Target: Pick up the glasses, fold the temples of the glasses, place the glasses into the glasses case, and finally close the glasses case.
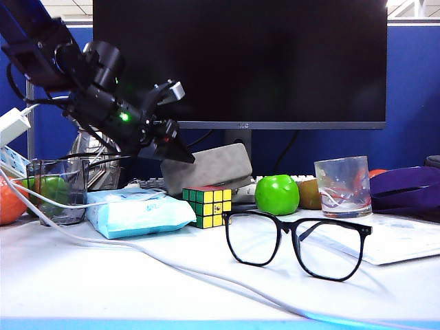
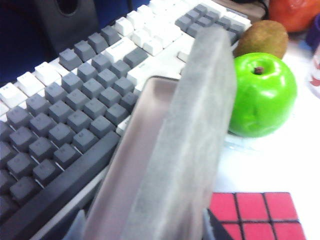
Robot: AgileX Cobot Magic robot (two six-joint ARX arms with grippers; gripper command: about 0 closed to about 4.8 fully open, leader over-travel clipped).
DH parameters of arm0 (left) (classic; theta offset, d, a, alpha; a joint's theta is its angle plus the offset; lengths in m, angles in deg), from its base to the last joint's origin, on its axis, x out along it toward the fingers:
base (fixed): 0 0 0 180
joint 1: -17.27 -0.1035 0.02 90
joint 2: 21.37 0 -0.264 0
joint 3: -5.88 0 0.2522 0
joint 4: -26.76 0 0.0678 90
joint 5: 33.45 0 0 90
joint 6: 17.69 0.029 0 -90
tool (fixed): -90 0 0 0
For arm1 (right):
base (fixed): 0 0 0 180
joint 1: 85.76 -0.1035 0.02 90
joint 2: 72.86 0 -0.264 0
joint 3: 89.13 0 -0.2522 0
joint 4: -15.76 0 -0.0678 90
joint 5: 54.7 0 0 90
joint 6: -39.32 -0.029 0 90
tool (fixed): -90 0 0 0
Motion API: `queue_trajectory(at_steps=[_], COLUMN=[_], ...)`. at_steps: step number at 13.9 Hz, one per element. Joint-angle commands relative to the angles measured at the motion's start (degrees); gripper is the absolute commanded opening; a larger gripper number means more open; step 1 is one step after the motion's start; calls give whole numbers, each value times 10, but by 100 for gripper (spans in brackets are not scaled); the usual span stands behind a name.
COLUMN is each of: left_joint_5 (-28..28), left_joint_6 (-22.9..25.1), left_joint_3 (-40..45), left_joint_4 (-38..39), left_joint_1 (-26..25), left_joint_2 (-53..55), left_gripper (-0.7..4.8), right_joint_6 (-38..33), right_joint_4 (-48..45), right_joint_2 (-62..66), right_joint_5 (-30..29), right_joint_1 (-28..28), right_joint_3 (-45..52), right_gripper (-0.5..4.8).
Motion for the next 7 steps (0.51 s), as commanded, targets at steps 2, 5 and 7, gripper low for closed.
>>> queue_trajectory(at_steps=[2,5,7], left_joint_5=[-6,-22,-26], left_joint_6=[-15,-15,-15], left_joint_3=[-3,-3,-3], left_joint_4=[-17,-35,-48], left_joint_1=[1,1,1], left_joint_2=[24,24,24], left_gripper=[155,-6,-6], right_joint_6=[2,2,2], right_joint_4=[0,0,1], right_joint_2=[-3,-2,-2], right_joint_5=[-3,-1,-1], right_joint_1=[0,1,1], right_joint_3=[-2,-2,-2], right_gripper=[-5,-5,-5])
